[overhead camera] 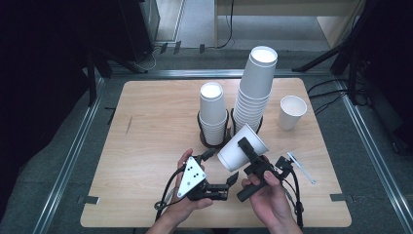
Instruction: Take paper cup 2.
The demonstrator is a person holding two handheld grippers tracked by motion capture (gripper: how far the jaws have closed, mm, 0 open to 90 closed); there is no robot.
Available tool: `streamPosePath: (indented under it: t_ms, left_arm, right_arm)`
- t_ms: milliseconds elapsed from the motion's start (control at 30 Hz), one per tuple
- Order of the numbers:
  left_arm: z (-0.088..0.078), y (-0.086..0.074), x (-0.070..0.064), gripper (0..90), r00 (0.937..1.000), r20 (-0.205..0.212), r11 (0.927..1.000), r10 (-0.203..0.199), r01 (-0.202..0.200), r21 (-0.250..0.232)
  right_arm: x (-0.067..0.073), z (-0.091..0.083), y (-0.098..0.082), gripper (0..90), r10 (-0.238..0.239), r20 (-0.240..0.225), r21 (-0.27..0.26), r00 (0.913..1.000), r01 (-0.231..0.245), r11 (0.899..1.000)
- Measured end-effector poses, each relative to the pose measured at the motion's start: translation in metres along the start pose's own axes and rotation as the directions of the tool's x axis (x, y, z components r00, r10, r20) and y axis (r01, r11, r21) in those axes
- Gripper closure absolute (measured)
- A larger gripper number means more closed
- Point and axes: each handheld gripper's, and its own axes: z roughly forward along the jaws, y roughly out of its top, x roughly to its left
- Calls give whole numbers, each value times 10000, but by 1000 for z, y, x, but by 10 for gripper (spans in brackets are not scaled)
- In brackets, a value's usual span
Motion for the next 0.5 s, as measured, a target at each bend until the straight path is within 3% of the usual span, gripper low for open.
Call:
streamPosePath:
  t_ms: [133, 333, 500]
  left_arm:
    - [-1, 1, 1, 68, 10000, -20, 10000, -22, 22, -6]
    - [0, 0, 1, 68, 10000, -46, 10000, -51, 51, 34]
    - [0, 0, 3, 68, 10000, -88, 9999, -45, 46, 102]
  right_arm:
    - [0, -1, 3, 141, -630, -8, -307, 9980, 629, 9975]
    - [-3, -2, 9, 141, -1590, 362, -652, 9866, 1611, 9848]
    - [-4, -2, 11, 141, -2685, 627, -859, 9613, 2732, 9581]
